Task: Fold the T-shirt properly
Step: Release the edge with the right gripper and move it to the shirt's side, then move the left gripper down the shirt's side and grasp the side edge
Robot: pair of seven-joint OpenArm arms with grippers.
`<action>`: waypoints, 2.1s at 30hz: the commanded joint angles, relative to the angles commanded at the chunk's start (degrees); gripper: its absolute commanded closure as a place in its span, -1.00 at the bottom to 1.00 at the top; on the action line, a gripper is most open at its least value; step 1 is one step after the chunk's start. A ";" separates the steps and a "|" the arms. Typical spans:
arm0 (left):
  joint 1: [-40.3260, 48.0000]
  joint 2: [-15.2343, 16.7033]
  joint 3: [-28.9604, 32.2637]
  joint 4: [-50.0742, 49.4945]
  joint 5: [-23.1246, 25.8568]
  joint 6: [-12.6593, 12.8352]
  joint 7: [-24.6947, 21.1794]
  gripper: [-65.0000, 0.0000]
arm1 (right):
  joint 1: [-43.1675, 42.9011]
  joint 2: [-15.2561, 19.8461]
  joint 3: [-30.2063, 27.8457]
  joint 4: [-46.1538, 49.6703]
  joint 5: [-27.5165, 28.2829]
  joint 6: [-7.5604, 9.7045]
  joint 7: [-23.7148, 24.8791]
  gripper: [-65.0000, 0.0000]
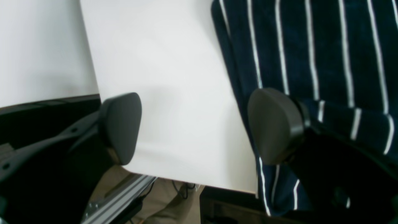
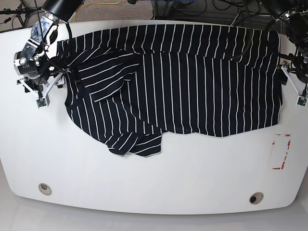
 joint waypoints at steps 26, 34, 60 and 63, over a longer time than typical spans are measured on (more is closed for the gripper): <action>-2.37 0.00 -0.09 -2.37 0.00 0.00 -0.09 -0.63 | 30.68 2.55 -1.41 -45.01 -0.62 0.00 20.48 -0.23; -2.29 0.09 -0.09 -2.37 0.00 0.00 -0.09 -0.63 | 31.56 2.64 -7.74 -52.57 -0.26 0.00 27.25 -0.23; -9.05 -0.18 -0.09 -15.47 0.00 0.00 -8.26 -0.65 | 30.33 0.62 -8.44 -52.66 -0.62 0.00 27.43 0.84; -12.31 -0.26 -0.09 -21.27 0.00 3.12 -12.75 -0.66 | 30.33 0.62 -8.44 -52.66 -0.62 0.00 27.43 0.84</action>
